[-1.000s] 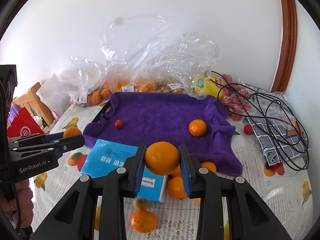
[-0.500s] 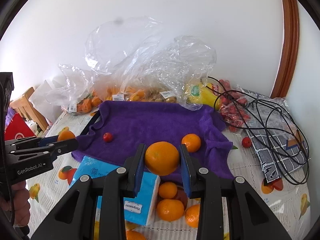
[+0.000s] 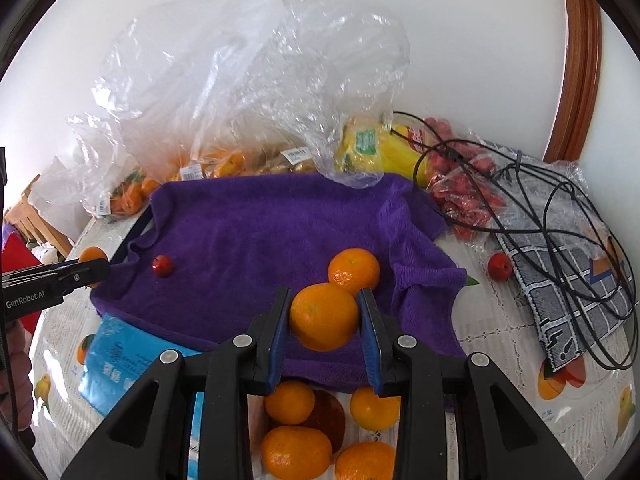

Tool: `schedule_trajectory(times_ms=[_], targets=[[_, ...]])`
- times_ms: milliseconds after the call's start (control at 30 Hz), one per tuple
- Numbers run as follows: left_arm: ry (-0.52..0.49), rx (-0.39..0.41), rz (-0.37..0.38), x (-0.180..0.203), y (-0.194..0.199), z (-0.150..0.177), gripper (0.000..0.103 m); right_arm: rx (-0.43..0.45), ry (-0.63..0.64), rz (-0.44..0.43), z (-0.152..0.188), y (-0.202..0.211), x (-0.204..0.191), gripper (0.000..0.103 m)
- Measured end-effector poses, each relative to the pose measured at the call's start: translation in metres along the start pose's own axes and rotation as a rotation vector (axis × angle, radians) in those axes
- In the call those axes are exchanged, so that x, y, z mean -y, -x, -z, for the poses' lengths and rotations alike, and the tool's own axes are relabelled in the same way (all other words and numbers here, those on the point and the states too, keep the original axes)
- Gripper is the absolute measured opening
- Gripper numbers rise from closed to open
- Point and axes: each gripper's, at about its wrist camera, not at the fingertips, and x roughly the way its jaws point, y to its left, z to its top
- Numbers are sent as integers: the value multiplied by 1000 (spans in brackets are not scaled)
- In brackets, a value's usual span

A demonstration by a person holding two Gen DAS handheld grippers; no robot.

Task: Organize fruits
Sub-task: 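Carry both mandarins over the purple towel with both grippers, then lower and release the mandarin onto the purple towel with the left gripper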

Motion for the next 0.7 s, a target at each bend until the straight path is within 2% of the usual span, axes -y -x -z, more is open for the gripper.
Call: schedule_trajectory(times_ms=[333,700], targets=[[24,-60,-8,-10,-36,-1,31,-61,-7,6,4,-32,6,33],[27,-94,2,-9,-53,-1,31,-87,-17,-11,7,-40,9,33]])
